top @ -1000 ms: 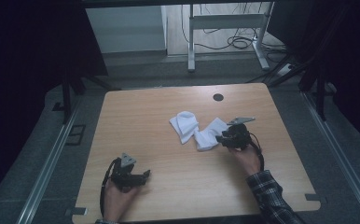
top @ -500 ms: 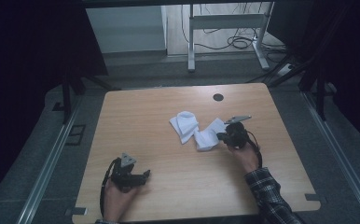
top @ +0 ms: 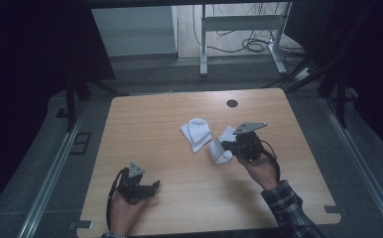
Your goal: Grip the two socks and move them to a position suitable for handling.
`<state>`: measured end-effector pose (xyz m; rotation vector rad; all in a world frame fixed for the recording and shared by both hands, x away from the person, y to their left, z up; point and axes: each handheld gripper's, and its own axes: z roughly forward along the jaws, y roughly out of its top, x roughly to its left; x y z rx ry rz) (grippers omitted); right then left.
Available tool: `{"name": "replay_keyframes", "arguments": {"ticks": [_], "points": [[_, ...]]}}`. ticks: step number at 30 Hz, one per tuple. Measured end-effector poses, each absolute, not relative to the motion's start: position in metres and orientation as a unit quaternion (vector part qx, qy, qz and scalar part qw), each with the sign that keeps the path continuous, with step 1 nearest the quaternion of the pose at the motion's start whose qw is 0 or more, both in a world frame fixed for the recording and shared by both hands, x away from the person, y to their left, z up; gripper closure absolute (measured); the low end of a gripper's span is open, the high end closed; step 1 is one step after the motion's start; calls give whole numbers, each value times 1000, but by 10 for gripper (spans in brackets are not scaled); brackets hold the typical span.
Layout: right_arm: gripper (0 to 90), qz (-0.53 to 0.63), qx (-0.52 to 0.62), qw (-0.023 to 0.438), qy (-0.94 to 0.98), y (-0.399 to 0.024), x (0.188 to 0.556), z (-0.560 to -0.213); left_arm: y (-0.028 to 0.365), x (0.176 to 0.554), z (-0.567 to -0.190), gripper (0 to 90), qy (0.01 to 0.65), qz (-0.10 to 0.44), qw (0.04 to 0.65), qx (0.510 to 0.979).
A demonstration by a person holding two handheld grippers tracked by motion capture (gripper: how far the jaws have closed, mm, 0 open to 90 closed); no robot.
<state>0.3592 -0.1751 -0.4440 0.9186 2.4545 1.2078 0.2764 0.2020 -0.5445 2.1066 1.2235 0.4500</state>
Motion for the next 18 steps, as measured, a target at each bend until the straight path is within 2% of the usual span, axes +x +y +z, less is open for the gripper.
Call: {"name": "replay_keyframes", "arguments": {"ticks": [4,10,14,18], "points": [[880,414,293,109,855,-158,353,-446,202,276,-545,143,469,172,328,802],[876,397,265,72,876,-128,344,-466,202,276,-545,143,469,172,328,802],[753,383,257,55,886,-113,341,-480,202,276,-545,143,469,172,328,802],[698,389,261,49,882,-114,342,-478,202,276,-545,142,469,172,328,802]]}}
